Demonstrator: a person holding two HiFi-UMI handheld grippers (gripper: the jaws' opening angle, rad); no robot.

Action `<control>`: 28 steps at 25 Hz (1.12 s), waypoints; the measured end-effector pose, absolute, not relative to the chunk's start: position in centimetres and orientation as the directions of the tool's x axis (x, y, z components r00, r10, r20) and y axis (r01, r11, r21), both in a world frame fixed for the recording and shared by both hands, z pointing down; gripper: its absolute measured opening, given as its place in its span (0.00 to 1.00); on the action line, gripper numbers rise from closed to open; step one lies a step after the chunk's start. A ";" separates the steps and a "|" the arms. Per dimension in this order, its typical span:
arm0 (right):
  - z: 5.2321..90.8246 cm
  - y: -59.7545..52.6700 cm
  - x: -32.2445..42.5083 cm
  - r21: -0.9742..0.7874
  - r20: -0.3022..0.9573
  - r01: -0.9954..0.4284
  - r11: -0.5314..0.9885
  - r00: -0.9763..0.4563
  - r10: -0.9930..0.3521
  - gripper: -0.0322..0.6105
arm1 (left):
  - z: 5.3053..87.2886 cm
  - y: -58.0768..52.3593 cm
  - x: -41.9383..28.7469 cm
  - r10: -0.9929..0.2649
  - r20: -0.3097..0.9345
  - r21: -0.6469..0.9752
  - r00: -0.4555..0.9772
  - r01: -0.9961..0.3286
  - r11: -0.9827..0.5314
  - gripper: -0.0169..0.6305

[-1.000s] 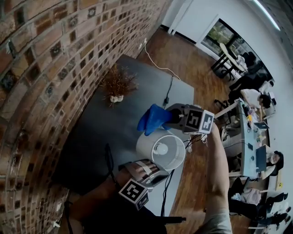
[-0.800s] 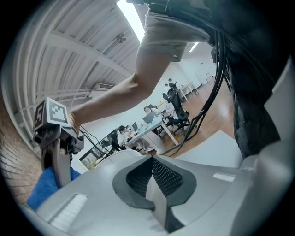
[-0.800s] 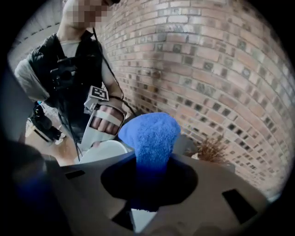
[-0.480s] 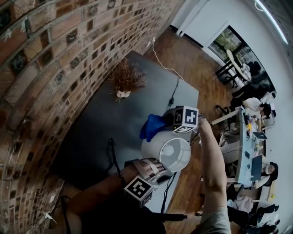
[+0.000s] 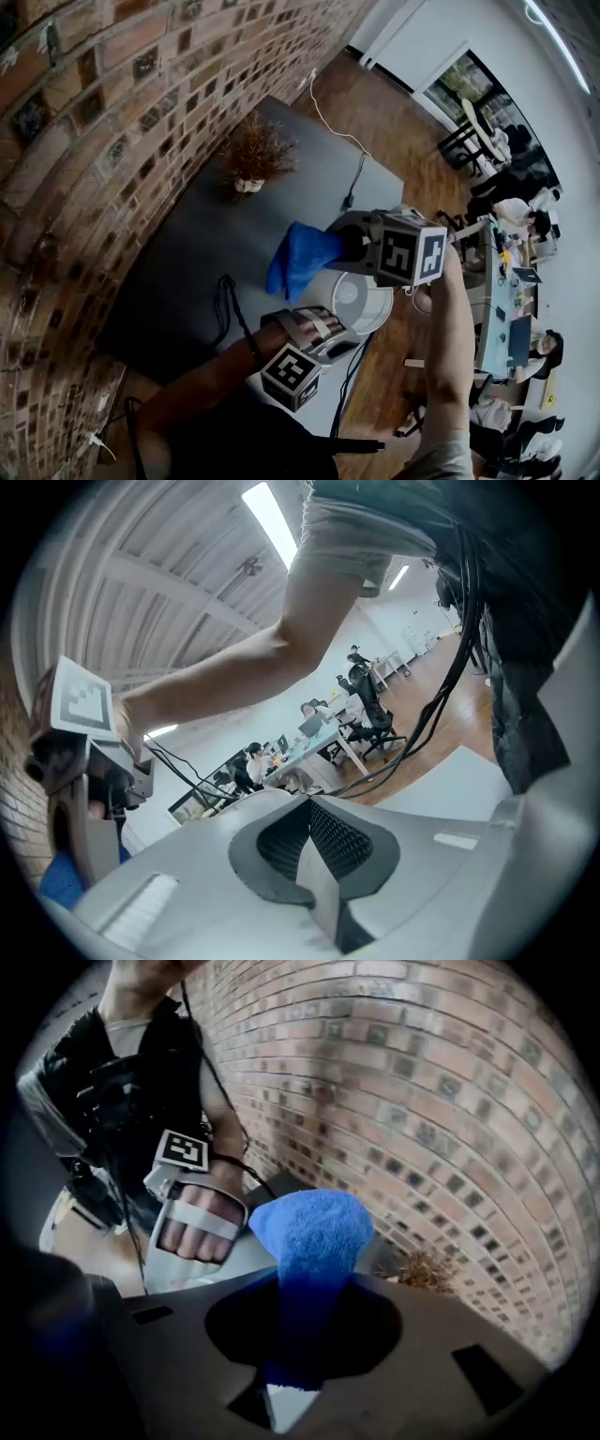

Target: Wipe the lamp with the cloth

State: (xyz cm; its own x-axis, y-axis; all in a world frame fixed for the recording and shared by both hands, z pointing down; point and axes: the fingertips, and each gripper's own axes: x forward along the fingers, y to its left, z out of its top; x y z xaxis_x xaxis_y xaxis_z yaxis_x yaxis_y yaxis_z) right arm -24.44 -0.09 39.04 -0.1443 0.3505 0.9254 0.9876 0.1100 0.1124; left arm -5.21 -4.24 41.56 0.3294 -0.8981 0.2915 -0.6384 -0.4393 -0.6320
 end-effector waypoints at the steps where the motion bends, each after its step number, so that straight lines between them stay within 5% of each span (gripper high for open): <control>1: 39.9 0.4 -23.6 0.081 0.947 0.995 0.065 -0.097 0.306 0.19 | 41.6 -4.4 -5.3 -0.899 0.291 -0.635 0.327 -0.637 -0.437 0.03; 8: 51.7 -0.9 -22.3 -0.189 0.982 0.980 0.064 0.188 0.026 0.18 | 42.4 -4.3 -4.8 -0.899 0.298 -0.640 0.320 -0.632 -0.437 0.04; 11: 50.9 -3.9 -25.8 -0.068 0.997 0.975 0.212 0.060 0.042 0.18 | 42.3 -4.5 -5.4 -0.907 0.287 -0.622 0.309 -0.659 -0.422 0.04; 14: 45.5 -8.4 -30.8 0.213 0.963 0.883 0.418 -0.262 0.061 0.19 | 42.2 -4.7 -6.7 -0.916 0.279 -0.606 0.289 -0.686 -0.402 0.04; 17: 38.0 -13.4 -33.2 0.446 0.787 0.613 0.652 -0.616 0.041 0.19 | 41.7 -6.2 -9.8 -0.935 0.253 -0.578 0.250 -0.736 -0.353 0.04; 20: 30.0 -17.9 -29.3 0.438 0.487 0.225 0.870 -0.873 -0.020 0.19 | 41.2 -7.7 -13.4 -0.937 0.255 -0.530 0.240 -0.775 -0.343 0.04; 24: 28.8 -24.5 -17.3 0.101 0.156 -0.194 0.976 -0.966 -0.208 0.19 | 40.3 -10.9 -17.3 -0.935 0.278 -0.471 0.221 -0.817 -0.333 0.04; 28: 42.9 -26.4 -6.6 -0.271 0.217 -0.399 0.876 -0.912 -0.349 0.19 | 39.6 -14.5 -21.8 -0.936 0.307 -0.380 0.172 -0.880 -0.286 0.04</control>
